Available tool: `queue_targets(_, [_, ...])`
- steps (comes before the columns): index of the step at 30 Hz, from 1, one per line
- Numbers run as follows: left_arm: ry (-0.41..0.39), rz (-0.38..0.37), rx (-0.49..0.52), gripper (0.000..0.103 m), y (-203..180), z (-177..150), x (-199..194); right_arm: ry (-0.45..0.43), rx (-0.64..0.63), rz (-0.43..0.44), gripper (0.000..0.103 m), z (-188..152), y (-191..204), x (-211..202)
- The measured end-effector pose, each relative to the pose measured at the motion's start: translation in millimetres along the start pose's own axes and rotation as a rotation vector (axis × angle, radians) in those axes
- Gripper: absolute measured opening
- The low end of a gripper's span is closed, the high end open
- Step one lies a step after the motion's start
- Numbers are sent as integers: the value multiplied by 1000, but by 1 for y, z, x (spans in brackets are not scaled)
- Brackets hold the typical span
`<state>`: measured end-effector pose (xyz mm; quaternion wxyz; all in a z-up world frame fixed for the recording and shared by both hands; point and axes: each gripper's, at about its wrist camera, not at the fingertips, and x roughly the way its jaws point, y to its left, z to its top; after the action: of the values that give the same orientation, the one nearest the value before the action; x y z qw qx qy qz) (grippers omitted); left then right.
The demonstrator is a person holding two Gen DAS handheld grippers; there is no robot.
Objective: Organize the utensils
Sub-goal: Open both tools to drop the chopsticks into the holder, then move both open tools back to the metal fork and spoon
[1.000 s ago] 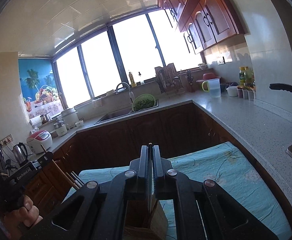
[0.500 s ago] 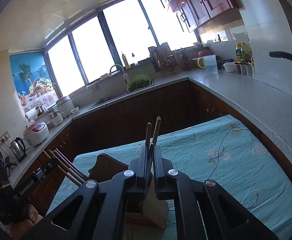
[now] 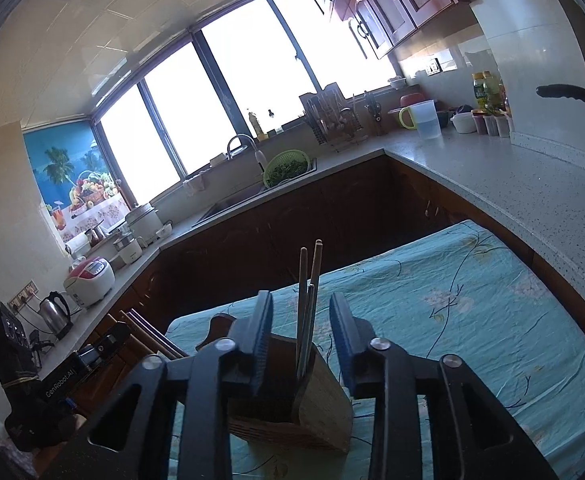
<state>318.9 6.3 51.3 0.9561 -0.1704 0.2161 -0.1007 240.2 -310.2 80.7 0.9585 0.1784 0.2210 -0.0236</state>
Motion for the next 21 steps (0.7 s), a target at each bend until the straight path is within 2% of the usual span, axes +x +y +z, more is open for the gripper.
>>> queue_targets(4, [-14, 20, -21, 78, 5, -3, -21, -61, 18, 35, 76, 4, 1, -24])
queue_targets(6, [-22, 30, -23, 82, 7, -7, -34, -93, 19, 44, 100, 4, 2, -39])
queue_targets(7, [-19, 36, -23, 84, 7, -11, -41, -110, 20, 48, 103, 3, 3, -46])
queue_targets(9, [-15, 53, -25, 87, 9, -18, -54, -136, 15, 48, 103, -1, 4, -61])
queue_targets(13, [4, 55, -36, 89, 9, -32, -82, -132, -1, 42, 103, -15, 5, -84])
queue_targets(21, [50, 56, -47, 90, 9, -50, -129, -54, -11, 15, 103, -52, 0, -116])
